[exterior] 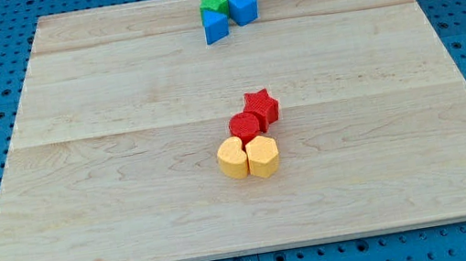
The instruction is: Separate the green and blue blocks from each other
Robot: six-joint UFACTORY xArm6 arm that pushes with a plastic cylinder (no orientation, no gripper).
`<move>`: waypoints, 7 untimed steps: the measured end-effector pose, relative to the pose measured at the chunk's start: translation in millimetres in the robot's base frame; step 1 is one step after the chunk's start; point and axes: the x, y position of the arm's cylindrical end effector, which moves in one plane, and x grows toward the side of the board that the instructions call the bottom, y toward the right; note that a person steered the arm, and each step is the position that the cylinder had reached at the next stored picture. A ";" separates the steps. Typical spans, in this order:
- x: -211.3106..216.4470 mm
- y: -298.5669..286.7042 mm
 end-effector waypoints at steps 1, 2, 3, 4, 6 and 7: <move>0.0 0.0; 0.0 -0.1; 8.7 5.5; -0.4 -4.4; 10.0 -84.7; 7.6 -112.0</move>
